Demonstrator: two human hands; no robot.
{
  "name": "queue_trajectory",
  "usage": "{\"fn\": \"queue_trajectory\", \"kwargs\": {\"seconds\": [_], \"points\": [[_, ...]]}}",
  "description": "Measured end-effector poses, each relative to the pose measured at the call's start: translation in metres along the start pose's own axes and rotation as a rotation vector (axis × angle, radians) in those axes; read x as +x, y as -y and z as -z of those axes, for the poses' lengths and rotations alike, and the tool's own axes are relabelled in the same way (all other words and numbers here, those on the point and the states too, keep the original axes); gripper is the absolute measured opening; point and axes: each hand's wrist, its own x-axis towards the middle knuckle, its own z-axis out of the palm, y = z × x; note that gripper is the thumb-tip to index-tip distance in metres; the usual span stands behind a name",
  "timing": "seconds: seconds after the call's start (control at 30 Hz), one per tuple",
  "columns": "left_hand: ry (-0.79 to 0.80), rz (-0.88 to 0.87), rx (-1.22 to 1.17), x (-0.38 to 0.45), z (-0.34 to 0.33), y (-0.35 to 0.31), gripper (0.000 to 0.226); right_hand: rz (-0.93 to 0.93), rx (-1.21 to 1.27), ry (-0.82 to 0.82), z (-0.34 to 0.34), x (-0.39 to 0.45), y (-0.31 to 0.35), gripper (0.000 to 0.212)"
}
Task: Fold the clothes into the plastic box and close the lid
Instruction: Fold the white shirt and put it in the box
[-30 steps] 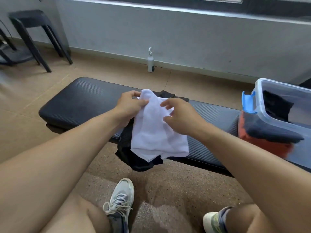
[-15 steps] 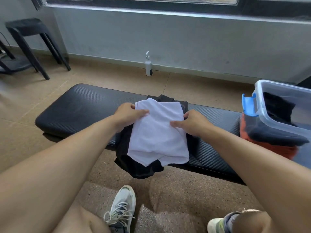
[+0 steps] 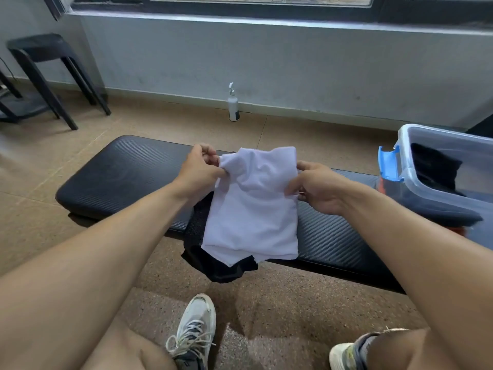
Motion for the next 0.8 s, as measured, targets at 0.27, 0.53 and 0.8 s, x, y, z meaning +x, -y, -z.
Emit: {"fn": "queue_trajectory", "kwargs": {"seconds": [0.27, 0.53, 0.8], "points": [[0.364, -0.056, 0.251, -0.012, 0.004, -0.008, 0.094, 0.124, 0.031, 0.131, 0.019, -0.014, 0.009, 0.078], [0.327, -0.257, 0.413, -0.018, -0.012, -0.006, 0.022, 0.245, -0.352, 0.058, 0.028, -0.025, 0.004, 0.05], [0.228, -0.444, 0.372, -0.026, -0.021, -0.015, 0.035, 0.334, -0.794, 0.006, 0.021, -0.035, 0.001, 0.026]]}}
